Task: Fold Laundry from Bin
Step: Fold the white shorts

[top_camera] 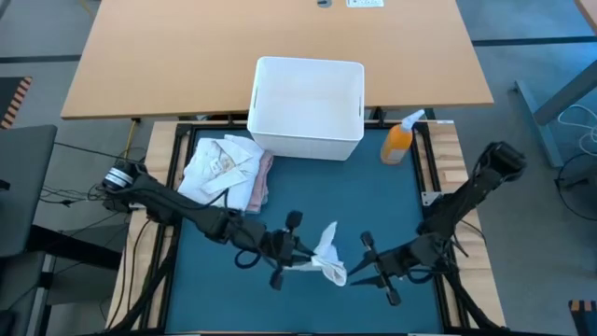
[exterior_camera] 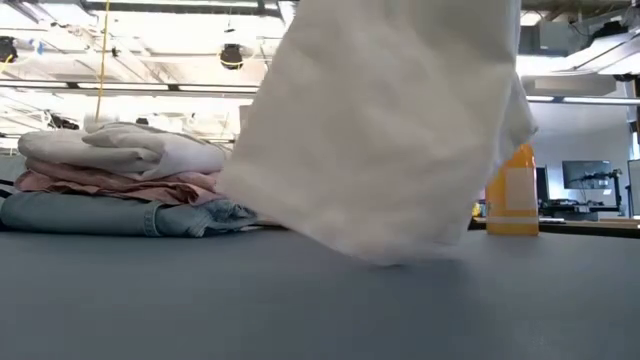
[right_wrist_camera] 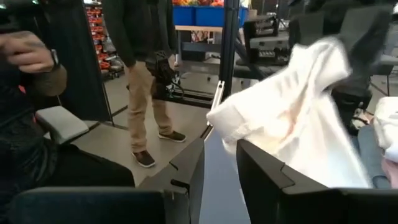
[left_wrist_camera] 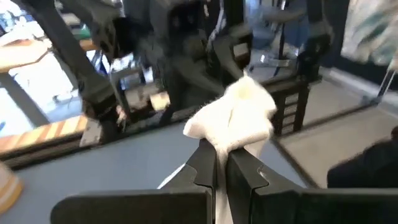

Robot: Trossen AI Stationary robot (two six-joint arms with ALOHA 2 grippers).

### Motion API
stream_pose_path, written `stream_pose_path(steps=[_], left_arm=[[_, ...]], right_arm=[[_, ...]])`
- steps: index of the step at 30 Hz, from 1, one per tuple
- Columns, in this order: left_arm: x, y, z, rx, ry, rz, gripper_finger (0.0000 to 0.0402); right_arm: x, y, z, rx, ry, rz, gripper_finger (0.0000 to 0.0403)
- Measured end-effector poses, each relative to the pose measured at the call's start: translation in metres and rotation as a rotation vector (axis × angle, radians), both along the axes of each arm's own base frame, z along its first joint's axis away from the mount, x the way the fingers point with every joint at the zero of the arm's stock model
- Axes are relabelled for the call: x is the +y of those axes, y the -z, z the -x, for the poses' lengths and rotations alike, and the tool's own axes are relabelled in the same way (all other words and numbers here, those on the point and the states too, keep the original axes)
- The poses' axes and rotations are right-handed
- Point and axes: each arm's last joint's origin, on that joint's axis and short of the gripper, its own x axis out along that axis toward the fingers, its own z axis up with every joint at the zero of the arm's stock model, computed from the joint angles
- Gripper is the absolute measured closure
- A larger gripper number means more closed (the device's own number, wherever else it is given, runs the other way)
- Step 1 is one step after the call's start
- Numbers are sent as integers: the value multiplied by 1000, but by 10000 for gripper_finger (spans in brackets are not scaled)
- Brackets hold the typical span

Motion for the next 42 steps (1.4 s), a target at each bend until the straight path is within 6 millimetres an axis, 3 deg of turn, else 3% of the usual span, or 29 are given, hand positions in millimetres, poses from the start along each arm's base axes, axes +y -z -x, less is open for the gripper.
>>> stream_pose_path(steps=[6,14,18,28,36,42], left_arm=[[-8,-14,20,11,-68,-67,401],[-5,-14,24,0,-178,-33,401],[0,-5,27,-23,-243,16,401],[12,12,28,-88,-309,156,401],[15,18,29,-81,-323,158,401],[15,18,29,-80,-326,149,401]], right_arm=[[-5,-5,4,60,3,57,259],[-16,-1,-18,117,69,62,132],[-20,-5,-23,141,90,86,99],[-37,-10,-34,132,234,47,100],[-38,-16,-36,78,252,-9,102],[-45,-15,-39,94,324,-46,149]])
